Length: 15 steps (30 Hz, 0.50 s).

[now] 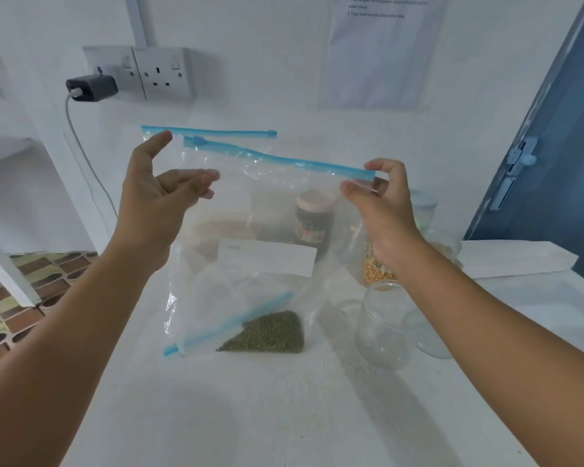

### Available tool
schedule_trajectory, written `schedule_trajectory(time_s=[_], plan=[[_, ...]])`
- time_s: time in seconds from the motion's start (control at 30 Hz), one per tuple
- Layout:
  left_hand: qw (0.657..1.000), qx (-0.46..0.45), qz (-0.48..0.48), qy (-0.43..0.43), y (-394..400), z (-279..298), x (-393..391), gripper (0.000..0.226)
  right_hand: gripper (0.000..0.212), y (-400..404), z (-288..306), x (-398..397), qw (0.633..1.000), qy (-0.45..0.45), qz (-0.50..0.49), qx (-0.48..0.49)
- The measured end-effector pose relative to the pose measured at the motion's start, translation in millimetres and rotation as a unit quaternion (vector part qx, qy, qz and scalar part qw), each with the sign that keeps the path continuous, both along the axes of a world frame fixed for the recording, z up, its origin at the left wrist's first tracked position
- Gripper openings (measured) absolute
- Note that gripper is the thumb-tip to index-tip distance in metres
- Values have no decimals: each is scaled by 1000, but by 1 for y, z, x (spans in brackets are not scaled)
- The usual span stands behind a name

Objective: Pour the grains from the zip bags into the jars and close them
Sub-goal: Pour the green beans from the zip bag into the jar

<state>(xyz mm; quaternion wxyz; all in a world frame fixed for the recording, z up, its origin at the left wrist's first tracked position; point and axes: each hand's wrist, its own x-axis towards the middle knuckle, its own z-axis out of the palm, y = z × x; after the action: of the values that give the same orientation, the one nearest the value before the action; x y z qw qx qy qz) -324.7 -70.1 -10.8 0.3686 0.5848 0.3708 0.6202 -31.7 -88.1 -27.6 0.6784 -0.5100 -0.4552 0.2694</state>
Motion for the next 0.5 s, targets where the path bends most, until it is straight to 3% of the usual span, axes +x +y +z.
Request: schedule_trajectory(time_s=[0.1,0.23,0.37,0.5], plan=[[1000,16,-8,11,1,1,4,72,37,-7,13,4,978,-203,-12,53],[998,29,-25,57,1,5,10,70,24,-18,41,-1,900,-429,32,77],[995,31,-50,86,-2,9,19,73,29,-30,71,-16,837,-514,175,-66],[992,27,-73,103,-7,12,26,75,21,-27,84,-21,812,-528,230,-98]])
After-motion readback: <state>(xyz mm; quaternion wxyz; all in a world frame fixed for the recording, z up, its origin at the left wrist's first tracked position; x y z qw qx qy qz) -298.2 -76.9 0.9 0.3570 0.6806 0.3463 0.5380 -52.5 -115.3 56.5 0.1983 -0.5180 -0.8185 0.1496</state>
